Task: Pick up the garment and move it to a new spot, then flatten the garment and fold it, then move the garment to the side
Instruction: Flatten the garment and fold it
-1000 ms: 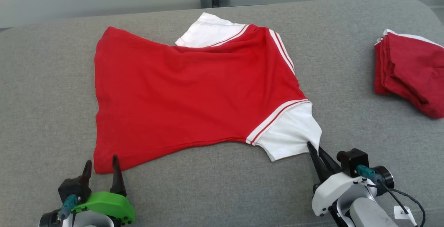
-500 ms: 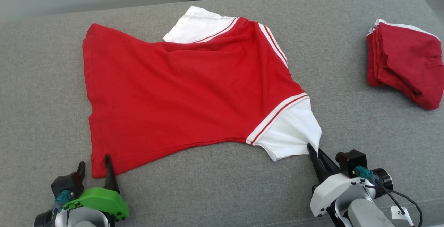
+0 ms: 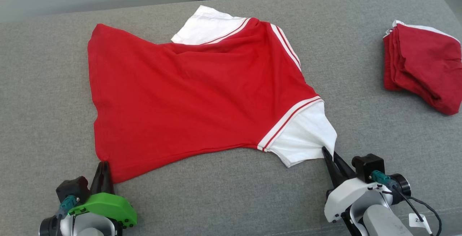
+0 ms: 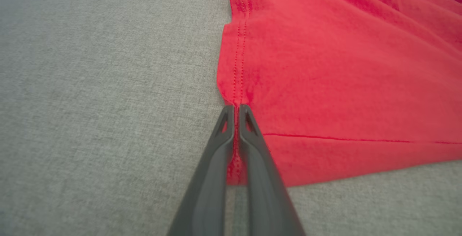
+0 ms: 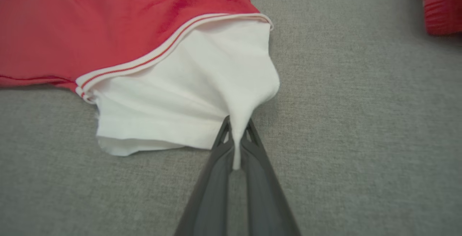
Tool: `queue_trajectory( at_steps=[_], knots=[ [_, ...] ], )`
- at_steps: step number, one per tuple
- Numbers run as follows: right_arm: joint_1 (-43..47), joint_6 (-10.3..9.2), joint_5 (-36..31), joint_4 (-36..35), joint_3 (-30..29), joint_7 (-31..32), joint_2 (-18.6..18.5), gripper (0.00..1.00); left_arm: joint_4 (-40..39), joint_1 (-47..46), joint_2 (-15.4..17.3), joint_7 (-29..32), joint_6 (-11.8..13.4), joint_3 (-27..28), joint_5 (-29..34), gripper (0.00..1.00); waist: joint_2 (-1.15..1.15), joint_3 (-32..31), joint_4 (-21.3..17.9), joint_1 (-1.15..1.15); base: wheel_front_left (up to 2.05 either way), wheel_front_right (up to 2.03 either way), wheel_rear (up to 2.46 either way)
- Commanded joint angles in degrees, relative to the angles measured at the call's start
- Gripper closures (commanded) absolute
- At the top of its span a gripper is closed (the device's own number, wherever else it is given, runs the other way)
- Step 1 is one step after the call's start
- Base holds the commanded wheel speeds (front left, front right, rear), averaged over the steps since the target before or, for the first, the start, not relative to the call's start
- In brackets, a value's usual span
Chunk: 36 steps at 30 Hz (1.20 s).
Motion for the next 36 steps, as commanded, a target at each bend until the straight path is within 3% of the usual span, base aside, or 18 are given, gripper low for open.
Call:
queue_trajectory(
  at_steps=[1,14,23,29,36],
  knots=[
    [-0.14,-0.07,0.22,-0.40,-0.84,-0.02,-0.03,1.00,-0.26,-0.34,0.30,-0.17,-0.08,0.17,-0.32,1.00,0.00,-0.52,0.13,0.00,0.00,0.00,0.00],
    [0.08,-0.07,1.86,-5.91,-3.58,-0.02,0.65,1.00,-9.76,0.64,0.52,-0.17,-2.48,1.71,3.42,1.00,0.00,-7.72,1.05,0.00,0.00,0.00,0.00],
    [-9.85,-0.07,5.50,-11.17,-1.18,-0.08,-1.06,1.00,-16.16,-10.36,5.86,-0.17,-5.02,-2.32,6.26,1.00,0.00,-8.69,0.94,0.00,0.00,0.00,0.00],
    [-23.49,-0.07,6.29,-6.89,2.19,0.09,-4.81,1.00,-10.26,-24.26,10.46,-0.17,-5.24,-8.88,7.44,1.00,0.00,0.16,1.64,0.00,0.00,0.00,0.00],
    [-50.48,-0.08,2.94,3.00,3.63,2.37,-8.30,1.00,0.67,-50.62,14.18,0.45,-5.26,-16.03,9.46,1.00,0.00,15.13,2.22,0.00,0.00,0.00,0.00]
  ],
)
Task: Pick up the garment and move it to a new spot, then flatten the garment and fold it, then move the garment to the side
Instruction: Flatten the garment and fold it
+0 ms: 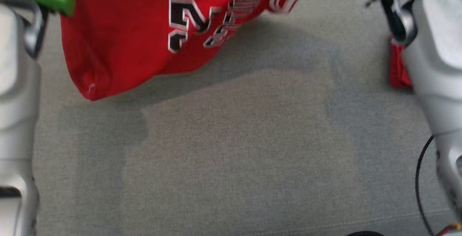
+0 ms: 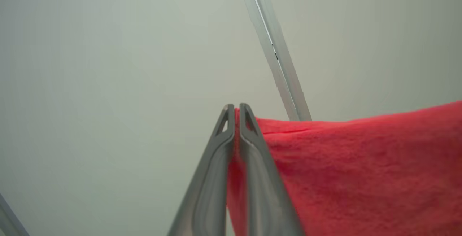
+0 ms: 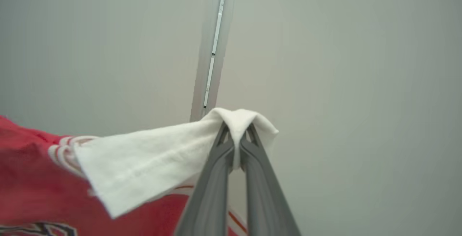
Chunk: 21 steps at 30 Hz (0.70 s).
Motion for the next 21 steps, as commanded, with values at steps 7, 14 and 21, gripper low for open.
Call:
queue_trajectory(
  at_steps=[7,14,21],
  knots=[
    [-26.12,-0.08,-12.11,7.66,-5.08,-2.37,0.37,1.00,0.60,-23.09,2.90,-0.91,3.17,-1.22,4.97,1.00,0.00,18.48,-0.37,0.00,0.00,0.00,0.00],
    [-32.62,-0.08,-19.31,1.92,-10.90,-2.69,2.26,1.00,-6.88,-28.14,3.18,-0.81,4.25,-1.43,4.18,1.00,0.00,18.37,-1.06,0.00,0.00,0.00,0.00],
    [-23.88,-0.07,-16.10,-3.02,-9.91,-2.68,2.15,1.00,-5.85,-17.17,3.53,-0.82,2.90,-0.42,0.55,1.00,0.00,21.14,-1.34,0.00,0.00,0.00,0.00]
  ],
)
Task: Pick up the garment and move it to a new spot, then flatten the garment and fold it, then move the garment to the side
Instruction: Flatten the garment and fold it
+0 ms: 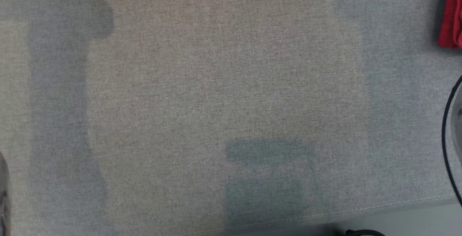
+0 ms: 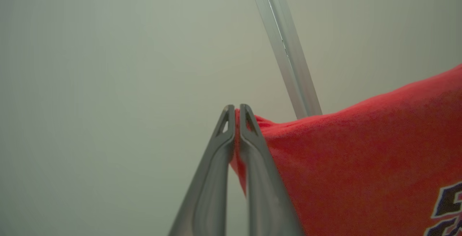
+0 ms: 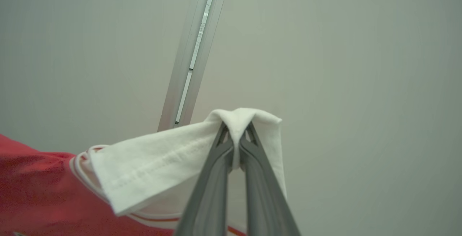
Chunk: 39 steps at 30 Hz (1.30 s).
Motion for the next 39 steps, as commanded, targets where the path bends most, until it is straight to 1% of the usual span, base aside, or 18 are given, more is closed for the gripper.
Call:
queue_trajectory(
  at_steps=[1,2,3,5,8,9,10,12,15,17,18,20,24,26,27,31,33,39],
  knots=[
    [4.29,-0.07,2.50,-1.15,1.51,-0.15,-0.13,1.00,0.04,4.52,-0.34,0.01,-0.04,0.84,-1.27,1.00,0.00,1.59,-0.43,-0.01,0.00,0.00,0.00],
    [6.97,-0.07,4.50,-1.96,3.20,-0.15,-0.35,1.00,-0.32,7.21,-0.69,0.01,-0.18,1.04,-1.62,1.00,0.00,1.69,-0.49,-0.01,0.00,0.00,0.00],
    [9.65,-0.10,6.72,-3.63,3.64,-0.16,-0.73,1.00,-1.03,10.01,-1.10,0.01,-0.05,1.62,-2.31,1.00,0.00,1.76,-0.52,-0.01,0.00,0.00,0.00],
    [16.77,-0.09,10.08,-6.18,7.10,-0.16,-2.15,1.00,-2.13,16.82,-2.42,0.01,-0.15,2.23,-3.36,1.00,0.00,1.18,-0.39,-0.01,0.00,0.00,0.00],
    [27.36,-0.10,15.65,-9.57,9.05,-0.16,-3.83,1.00,-3.36,26.90,-4.22,0.02,0.07,4.23,-4.51,1.00,0.00,-0.67,-0.14,-0.01,0.00,0.00,0.00],
    [30.72,-0.10,17.76,-10.41,9.01,-0.17,-4.44,1.00,-4.17,29.76,-5.24,0.01,0.63,5.67,-5.37,1.00,0.00,-1.28,-0.05,-0.01,0.00,0.00,0.00],
    [34.72,-0.10,19.37,-10.63,9.36,-0.16,-4.94,1.00,-3.85,33.02,-6.05,0.01,0.41,6.31,-5.66,1.00,0.00,-2.28,0.17,-0.01,0.00,0.00,0.00],
    [41.47,-0.10,22.20,-11.57,8.00,-0.16,-5.59,1.00,-4.00,38.90,-7.55,0.01,0.30,8.31,-6.23,1.00,0.00,-4.37,0.19,-0.01,0.00,0.00,0.00],
    [50.86,-0.10,25.12,-12.42,6.01,-0.16,-5.79,1.00,-3.89,46.01,-9.53,0.01,0.16,11.40,-6.61,1.00,0.00,-7.68,0.17,-0.01,0.00,0.00,0.00],
    [56.95,-0.11,26.41,-12.13,5.31,-0.16,-5.59,1.00,-3.92,50.16,-10.66,0.00,0.51,13.95,-6.80,1.00,0.00,-10.45,-0.04,-0.01,0.00,0.00,0.00],
    [59.67,-0.11,26.96,-11.48,5.41,-0.16,-5.66,1.00,-3.42,52.20,-11.14,0.01,-0.05,14.32,-6.22,1.00,0.00,-11.80,-0.24,-0.01,0.00,0.00,0.00],
    [64.15,-0.12,28.30,-10.42,5.14,-0.16,-5.92,1.00,-3.07,55.33,-11.72,0.00,-0.34,15.75,-5.80,1.00,0.00,-14.27,-0.59,-0.01,0.00,0.00,0.00],
    [71.09,-0.16,30.20,-8.10,6.35,-0.17,-6.02,1.00,-1.98,62.04,-13.20,0.00,-0.64,18.14,-5.02,1.00,0.00,-19.56,-1.55,-0.01,0.00,0.00,0.00],
    [74.52,-0.16,31.40,-7.47,8.69,-0.17,-7.22,1.00,-1.04,66.63,-14.07,0.00,-0.73,19.56,-4.35,1.00,0.00,-23.33,-1.98,-0.01,0.00,0.00,0.00],
    [75.25,-0.16,30.51,-7.72,9.68,-0.17,-8.09,1.00,-0.71,68.15,-14.30,0.00,-0.99,19.60,-3.96,1.00,0.00,-24.57,-2.14,-0.01,0.00,0.00,0.00],
    [78.55,-0.17,30.38,-6.53,10.42,-0.17,-8.95,1.00,-0.50,73.97,-15.10,0.00,-1.30,20.92,-3.83,1.00,0.00,-29.02,-2.88,-0.01,0.00,0.00,0.00],
    [79.64,-0.17,30.97,-6.00,10.79,-0.17,-8.76,1.00,-0.30,75.48,-15.41,0.00,-1.41,20.68,-3.42,1.00,0.00,-30.04,-2.80,-0.01,0.00,0.00,0.00],
    [83.99,-0.17,33.18,-3.85,15.78,-0.17,-10.74,1.00,-0.89,81.33,-16.18,0.00,-0.94,22.38,-3.96,1.00,0.00,-34.13,-1.42,-0.01,0.00,0.00,0.00]
  ],
)
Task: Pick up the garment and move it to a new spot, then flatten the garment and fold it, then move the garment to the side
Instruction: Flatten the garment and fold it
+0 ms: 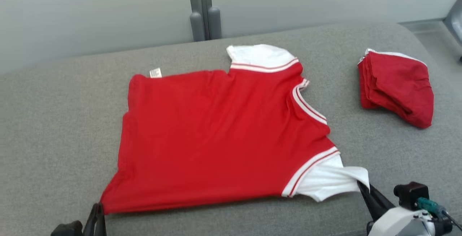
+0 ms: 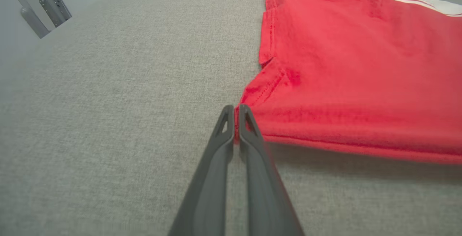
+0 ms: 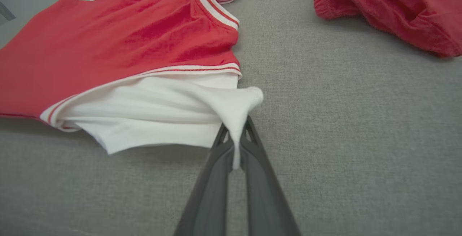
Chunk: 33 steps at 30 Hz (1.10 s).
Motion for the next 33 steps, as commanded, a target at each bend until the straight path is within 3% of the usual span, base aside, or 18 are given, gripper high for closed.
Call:
queue_trajectory(
  at_steps=[1,10,14,20,33],
  knots=[
    [1.49,-0.28,0.88,0.76,-0.09,-0.17,-1.46,1.00,-0.04,2.00,0.73,0.00,0.54,0.61,0.31,1.00,0.00,-4.62,0.64,0.01,0.00,0.00,0.00],
    [5.63,-0.28,8.41,0.72,9.89,0.20,-6.09,1.00,-0.60,6.82,0.52,-0.01,0.06,1.34,1.08,1.00,0.00,-6.75,2.81,0.01,0.00,0.00,0.00],
    [3.94,-0.26,12.16,-1.17,11.14,0.06,-7.40,1.00,-3.47,6.56,0.45,-0.01,-0.72,-0.27,1.60,1.00,0.00,-5.96,3.49,0.01,0.00,0.00,0.00],
    [-0.44,-0.22,16.86,-2.38,12.09,0.58,-6.31,1.00,-5.21,1.54,0.30,-0.01,-1.36,-4.09,1.87,1.00,0.00,-3.73,4.66,0.01,0.00,0.00,0.00],
    [-12.84,-0.19,20.51,4.45,16.92,2.25,-2.73,1.00,4.86,-11.94,0.26,-0.01,-1.52,-8.00,3.14,1.00,0.00,2.34,5.39,0.01,0.00,0.00,0.00]
  ],
)
